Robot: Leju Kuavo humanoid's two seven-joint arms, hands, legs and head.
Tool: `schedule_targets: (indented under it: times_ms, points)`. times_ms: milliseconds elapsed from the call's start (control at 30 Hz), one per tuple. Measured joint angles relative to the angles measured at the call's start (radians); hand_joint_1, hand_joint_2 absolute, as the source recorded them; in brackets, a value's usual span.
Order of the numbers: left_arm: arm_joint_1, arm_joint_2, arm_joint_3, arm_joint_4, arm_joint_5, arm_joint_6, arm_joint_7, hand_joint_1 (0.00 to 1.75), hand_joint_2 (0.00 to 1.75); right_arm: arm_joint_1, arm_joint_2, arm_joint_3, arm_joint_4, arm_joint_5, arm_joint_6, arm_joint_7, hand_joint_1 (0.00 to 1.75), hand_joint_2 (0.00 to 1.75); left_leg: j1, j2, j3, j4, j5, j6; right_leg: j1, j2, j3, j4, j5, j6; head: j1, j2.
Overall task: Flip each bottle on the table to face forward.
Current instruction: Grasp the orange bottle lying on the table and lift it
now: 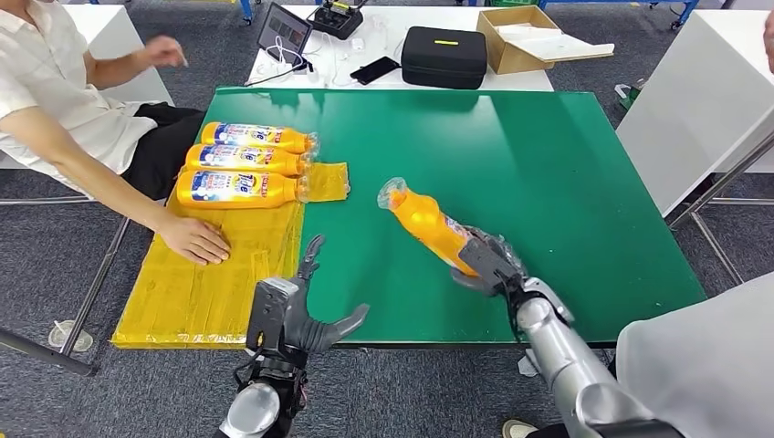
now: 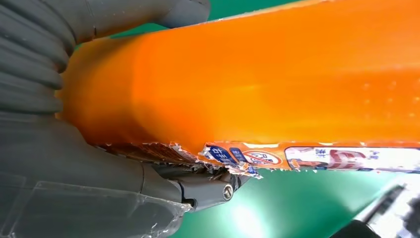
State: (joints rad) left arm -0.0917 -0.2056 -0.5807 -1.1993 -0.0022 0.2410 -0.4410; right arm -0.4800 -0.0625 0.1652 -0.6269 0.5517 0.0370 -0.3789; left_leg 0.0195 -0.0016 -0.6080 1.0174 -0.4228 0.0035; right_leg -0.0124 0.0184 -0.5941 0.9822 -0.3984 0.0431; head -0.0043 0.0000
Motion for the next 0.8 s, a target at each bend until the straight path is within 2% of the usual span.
schedule_targets:
  times_ms: [100, 233, 433, 600, 800]
  points:
    - [0.008, 0.0, 0.005, 0.0, 0.124, -0.049, 0.038, 0.0, 1.75, 0.053, 0.019, -0.003, -0.082, -0.076, -0.005, -0.014, 1.75, 1.75, 0.001, -0.001, -0.003, 0.0, 0.0, 0.0, 0.001, 0.0, -0.002, 0.0, 0.0, 0.0, 0.0, 0.0]
    - [0.033, 0.002, 0.015, 0.0, 0.355, -0.147, 0.088, 0.0, 1.75, 0.134, 0.054, 0.014, -0.201, -0.18, -0.057, -0.036, 1.75, 1.75, 0.001, -0.002, -0.011, 0.0, 0.002, -0.001, 0.001, -0.001, -0.008, 0.001, 0.0, 0.0, 0.0, 0.0]
    - [0.048, 0.01, 0.02, -0.018, 0.585, -0.241, 0.096, 0.0, 1.75, 0.2, 0.113, 0.124, -0.353, -0.29, -0.109, -0.059, 1.75, 1.75, 0.001, -0.002, -0.02, 0.0, 0.004, 0.0, 0.001, -0.002, -0.018, 0.001, 0.0, 0.0, 0.0, 0.0]
    - [0.048, 0.013, 0.027, -0.052, 0.629, -0.261, 0.092, 0.0, 1.75, 0.201, 0.151, 0.211, -0.362, -0.31, -0.114, -0.075, 1.75, 1.75, 0.001, -0.003, -0.023, 0.0, 0.004, 0.0, 0.001, -0.003, -0.02, 0.001, 0.0, 0.0, 0.0, 0.0]
    - [0.037, 0.014, 0.035, -0.077, 0.623, -0.256, 0.039, 0.0, 1.75, 0.201, 0.189, 0.301, -0.358, -0.311, -0.102, -0.089, 1.75, 1.75, 0.001, -0.003, -0.024, 0.0, 0.004, 0.0, 0.0, -0.003, -0.021, 0.001, 0.0, 0.0, 0.0, 0.0]
